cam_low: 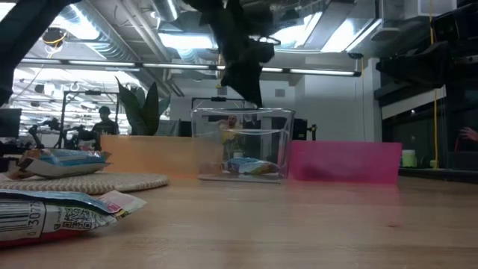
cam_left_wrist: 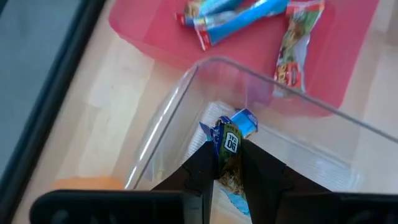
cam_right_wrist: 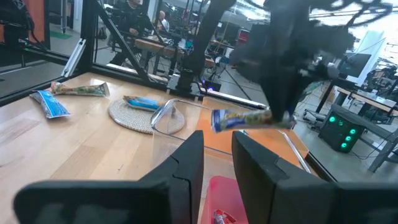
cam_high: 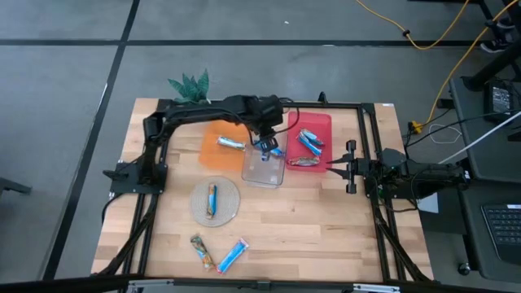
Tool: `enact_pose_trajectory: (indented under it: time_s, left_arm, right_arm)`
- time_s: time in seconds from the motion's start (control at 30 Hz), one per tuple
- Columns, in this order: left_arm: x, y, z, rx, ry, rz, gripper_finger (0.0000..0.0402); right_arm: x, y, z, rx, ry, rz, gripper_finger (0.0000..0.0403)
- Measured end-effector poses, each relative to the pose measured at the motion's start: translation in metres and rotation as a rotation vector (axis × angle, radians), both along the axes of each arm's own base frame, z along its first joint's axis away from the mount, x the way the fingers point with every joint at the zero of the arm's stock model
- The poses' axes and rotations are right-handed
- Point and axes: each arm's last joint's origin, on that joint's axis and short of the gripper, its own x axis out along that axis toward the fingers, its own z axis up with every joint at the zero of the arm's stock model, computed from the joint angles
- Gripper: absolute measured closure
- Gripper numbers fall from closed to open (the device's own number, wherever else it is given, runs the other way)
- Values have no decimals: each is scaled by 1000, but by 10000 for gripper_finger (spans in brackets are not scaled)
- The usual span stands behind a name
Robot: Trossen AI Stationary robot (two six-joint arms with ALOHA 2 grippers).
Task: Pick and place Granola Bars by type
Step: Put the blue granola bar into the transparent bin
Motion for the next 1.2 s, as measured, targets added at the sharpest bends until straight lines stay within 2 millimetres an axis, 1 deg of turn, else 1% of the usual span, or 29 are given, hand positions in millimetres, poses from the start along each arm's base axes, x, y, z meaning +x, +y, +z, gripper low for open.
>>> enact_pose_trajectory:
  time_s: [0.13, 0.37, 0.53, 0.67, 0.83, 1.03, 1.2]
  left_arm:
    - [2, 1, -16, -6, 44, -14, 341]
    - [-4, -1, -46, -28, 112, -16, 341]
    - [-5, -2, -63, -26, 107, -15, 341]
    - [-5, -2, -68, -24, 101, -15, 341]
    - [-7, -3, -80, -26, 101, -15, 341]
    - [-11, -7, -91, -101, 109, -34, 341]
    - [-15, -9, -99, -118, 131, -45, 340]
  right_arm:
    - [0, 0, 0, 0, 0, 0, 315]
    - [0, 0, 0, 0, 0, 0, 315]
    - [0, 0, 0, 0, 0, 0, 315]
    - [0, 0, 0, 0, 0, 0, 315]
    - [0, 0, 0, 0, 0, 0, 315]
    - [0, 0, 0, 0, 0, 0, 315]
    - [0, 0, 0, 0, 0, 0, 315]
